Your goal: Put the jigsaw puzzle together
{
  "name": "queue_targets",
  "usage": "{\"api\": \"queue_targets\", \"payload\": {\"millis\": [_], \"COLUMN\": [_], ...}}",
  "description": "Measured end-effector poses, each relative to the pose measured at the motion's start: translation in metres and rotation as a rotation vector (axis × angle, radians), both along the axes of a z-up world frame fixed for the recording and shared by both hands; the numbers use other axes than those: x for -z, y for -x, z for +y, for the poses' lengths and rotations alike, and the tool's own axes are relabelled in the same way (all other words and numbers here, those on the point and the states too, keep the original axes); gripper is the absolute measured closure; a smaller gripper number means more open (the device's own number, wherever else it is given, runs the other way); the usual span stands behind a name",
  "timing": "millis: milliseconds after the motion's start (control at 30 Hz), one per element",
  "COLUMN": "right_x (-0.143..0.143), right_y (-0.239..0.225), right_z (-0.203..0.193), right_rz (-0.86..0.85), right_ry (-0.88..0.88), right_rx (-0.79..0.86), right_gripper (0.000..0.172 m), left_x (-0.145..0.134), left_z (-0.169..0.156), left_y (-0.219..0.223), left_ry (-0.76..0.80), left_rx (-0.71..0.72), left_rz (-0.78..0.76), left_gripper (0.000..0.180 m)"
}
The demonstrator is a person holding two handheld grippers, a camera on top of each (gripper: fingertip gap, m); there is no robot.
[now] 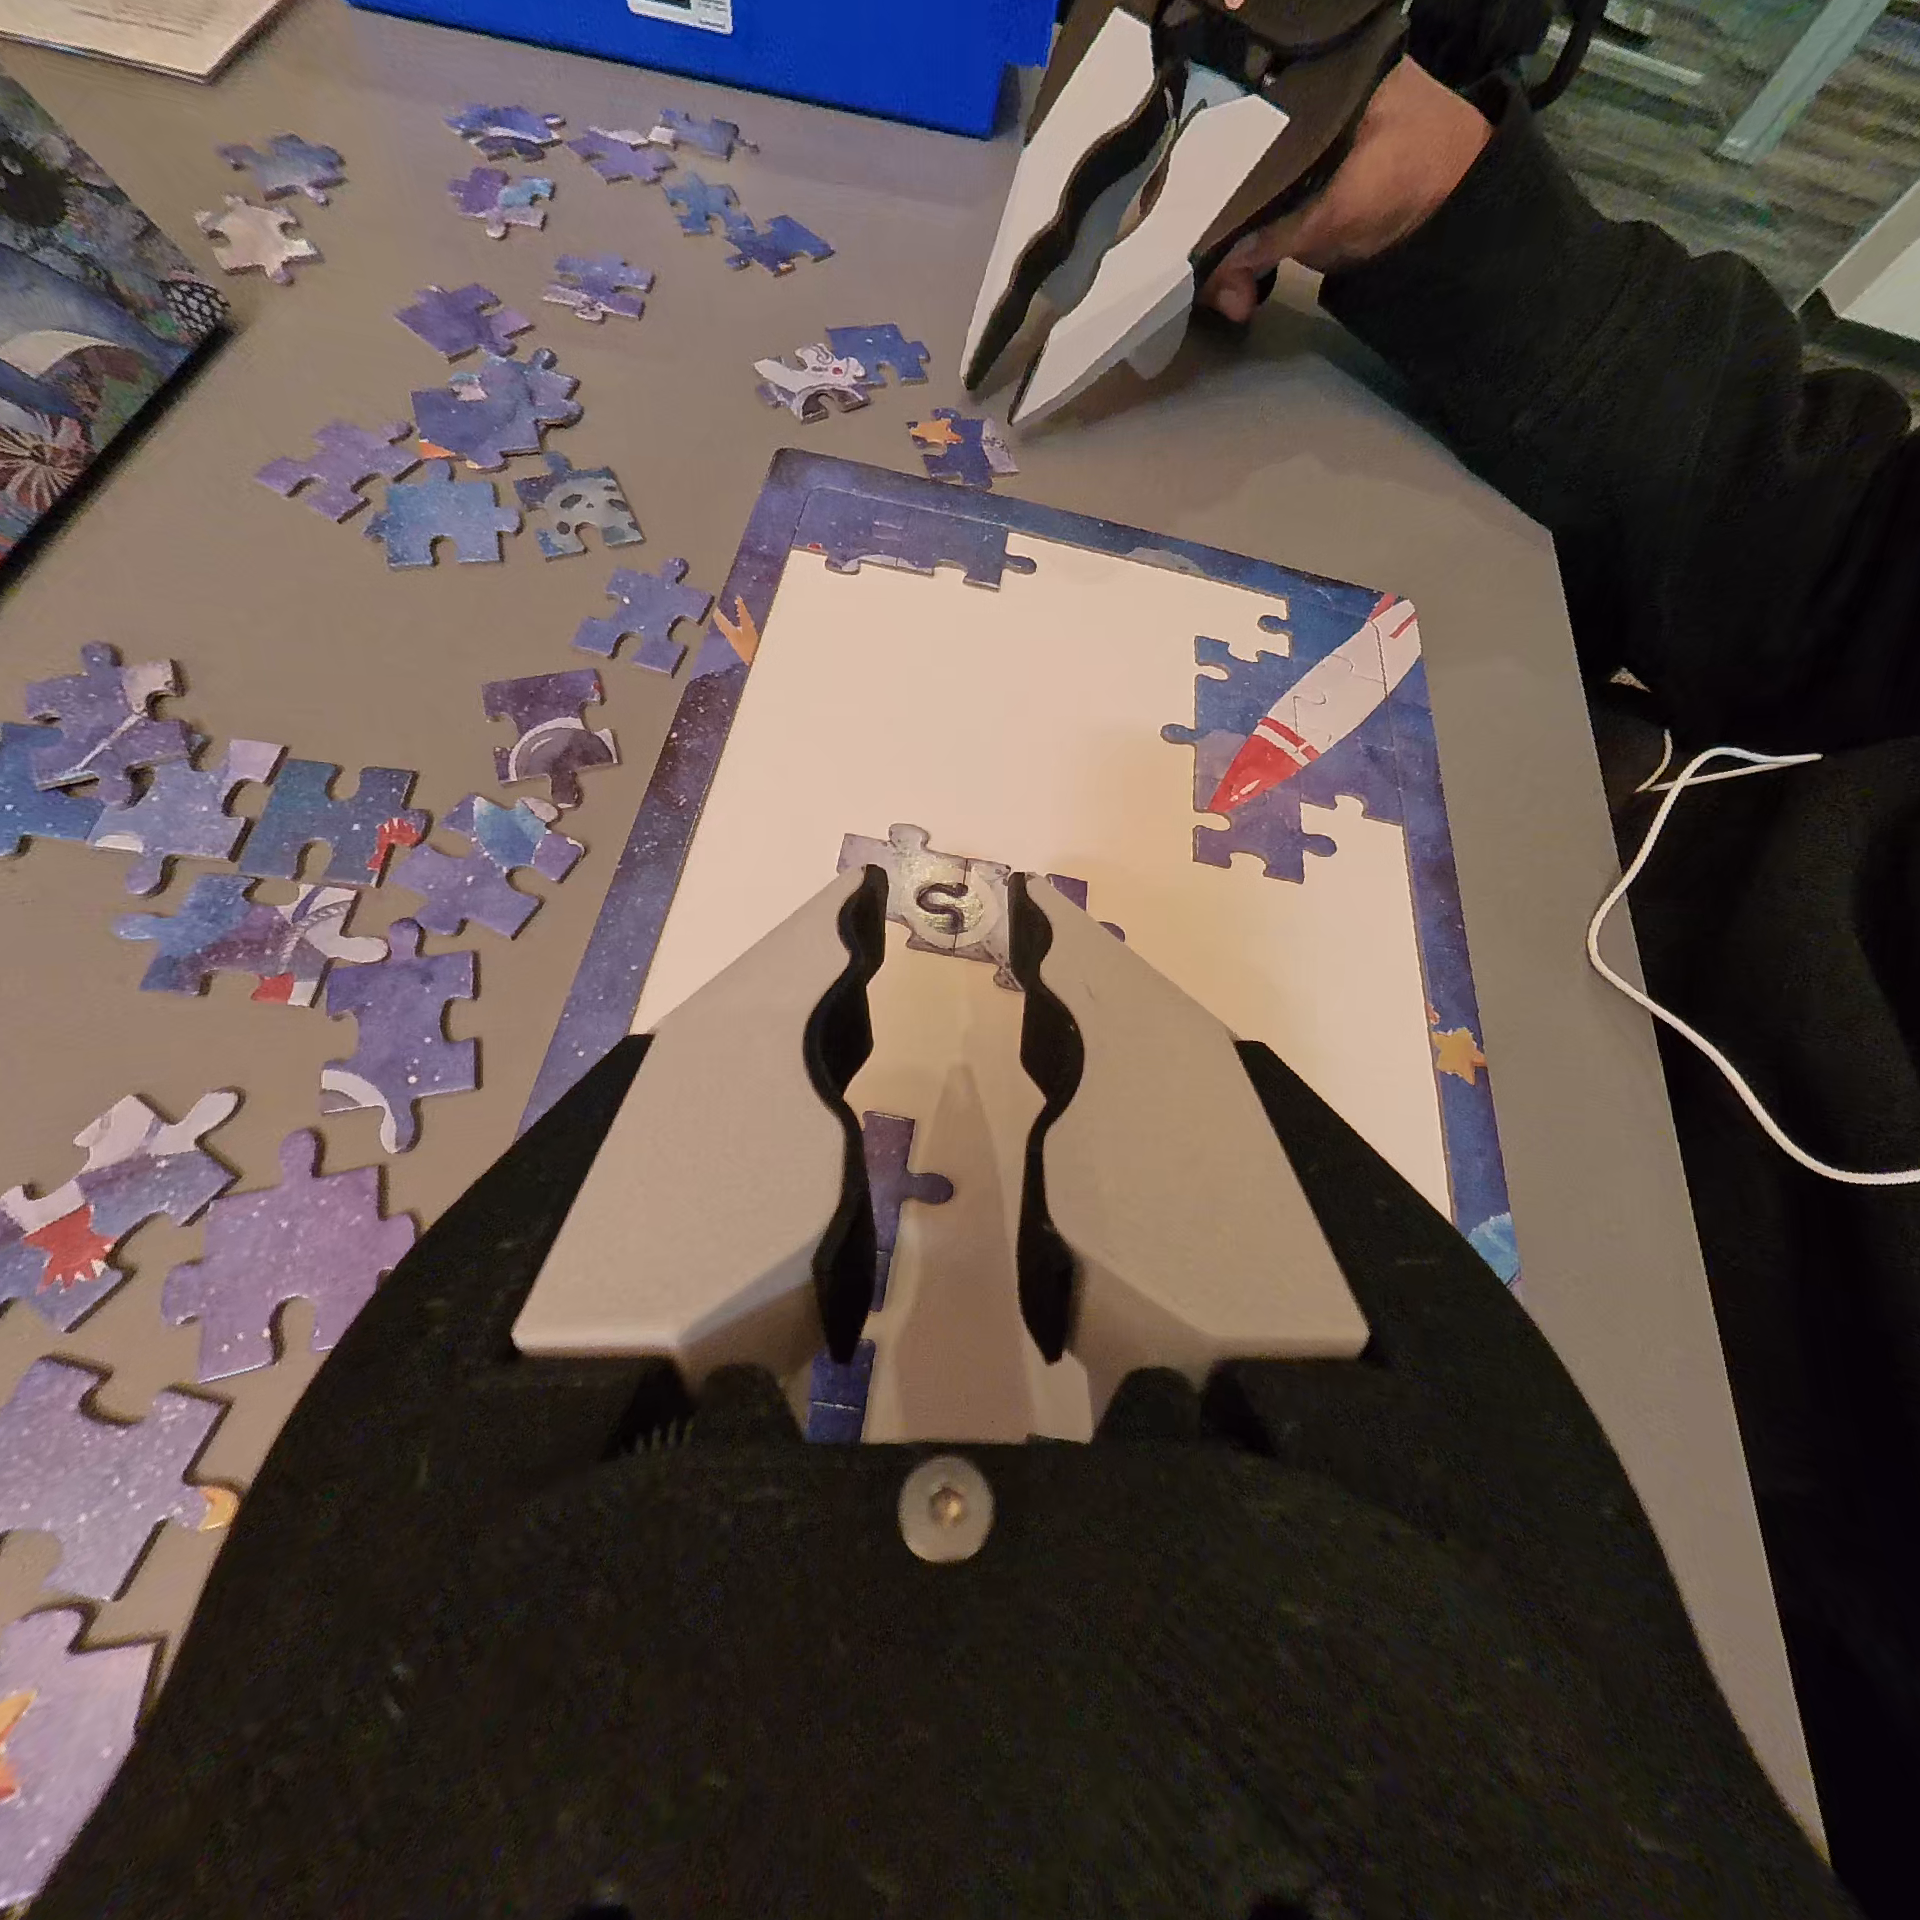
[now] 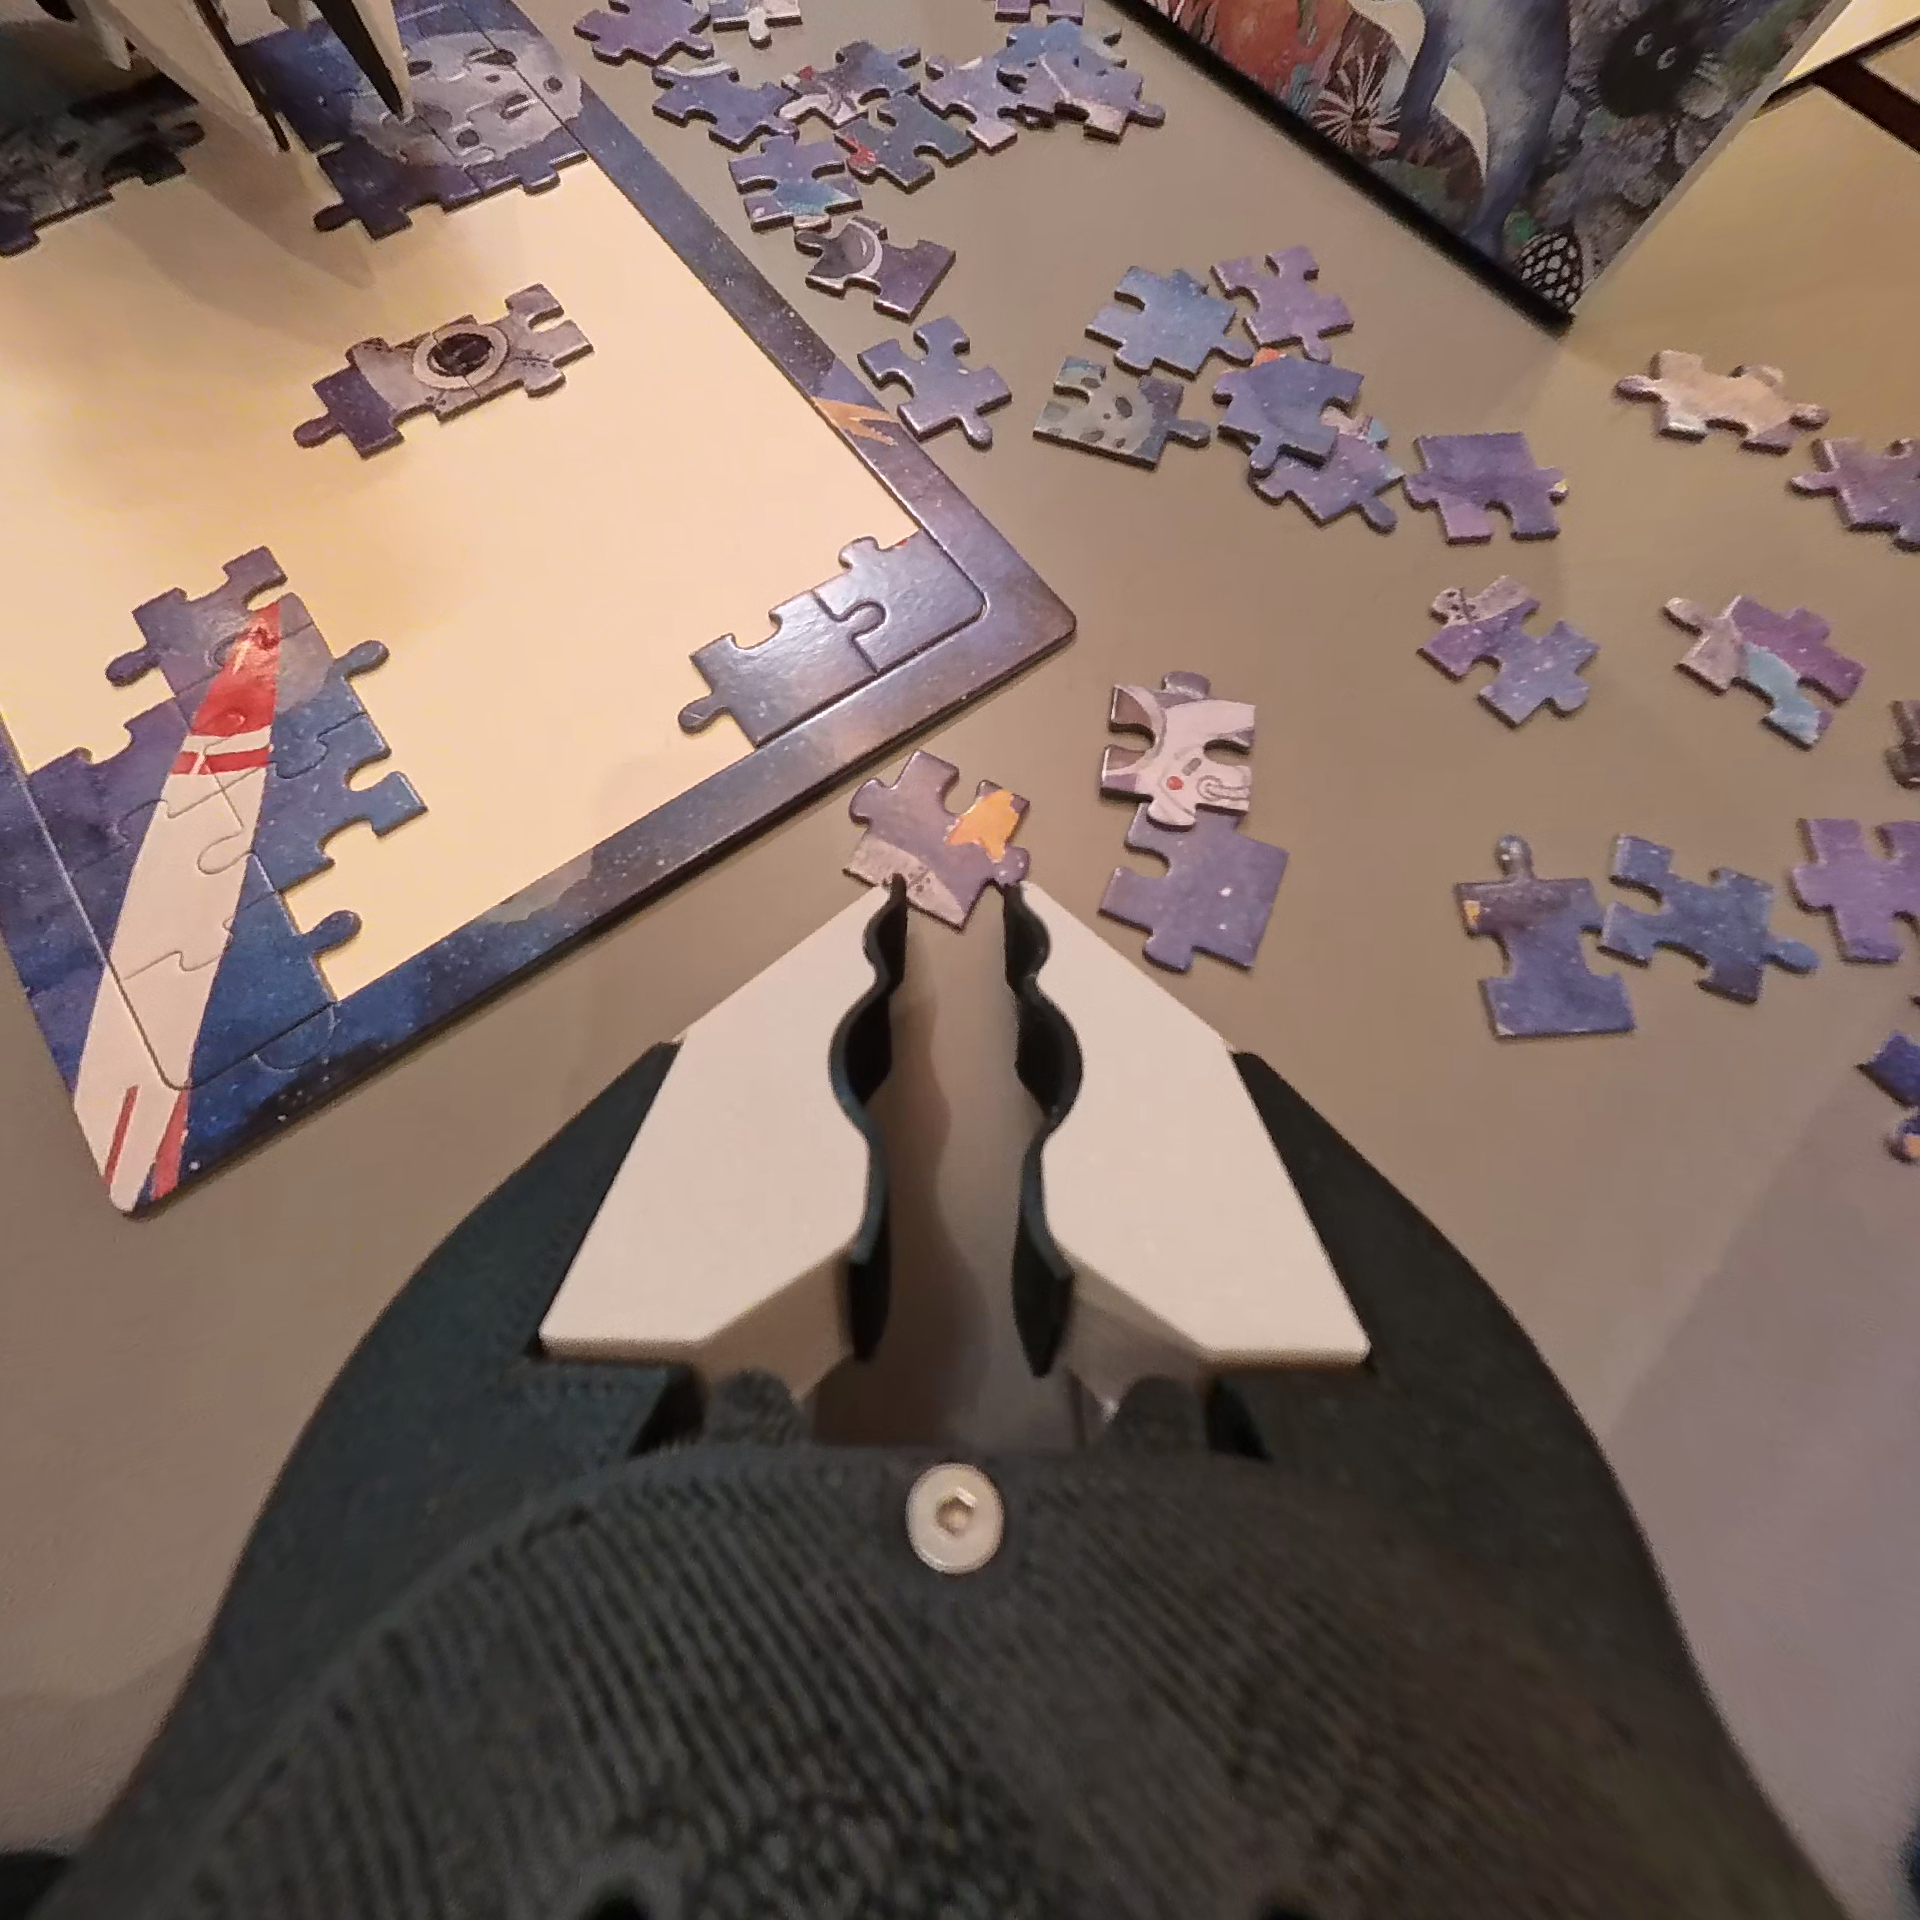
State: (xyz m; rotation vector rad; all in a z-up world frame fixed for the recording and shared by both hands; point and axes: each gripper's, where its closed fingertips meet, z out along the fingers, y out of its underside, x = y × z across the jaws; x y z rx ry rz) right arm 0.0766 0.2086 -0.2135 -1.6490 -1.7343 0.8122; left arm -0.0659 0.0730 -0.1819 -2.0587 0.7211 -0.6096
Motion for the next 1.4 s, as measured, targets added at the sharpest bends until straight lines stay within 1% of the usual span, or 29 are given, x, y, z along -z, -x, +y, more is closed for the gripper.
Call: {"api": "queue_targets", "payload": {"millis": [500,933,1267,1333,1400], "right_x": [-0.008,-0.015,-0.018,-0.017,-0.014], "right_y": [0.001,-0.002,-0.004,-0.006,-0.012], "right_z": [0.008,0.026,0.034,0.039,0.054], "right_rz": [0.051,0.084,0.100,0.093,0.066], "right_ry": [-0.025,-0.084,-0.106,-0.114,-0.132], "right_rx": [0.039,0.125,0.162,0.191,0.276], "right_gripper": [0.153,0.152,0.150,0.150,0.151], "left_x": [-0.003,-0.006,-0.008,-0.008,-0.008], "left_z": [0.002,0.011,0.015,0.015,0.015], "left_y": [0.002,0.016,0.021,0.021,0.021], "left_ry": [-0.020,-0.051,-0.066,-0.066,-0.066], "left_rx": [-0.015,-0.098,-0.127,-0.130,-0.131], "left_rz": [0.001,0.019,0.026,0.027,0.028], "left_gripper": [0.159,0.161,0.161,0.161,0.161]}}
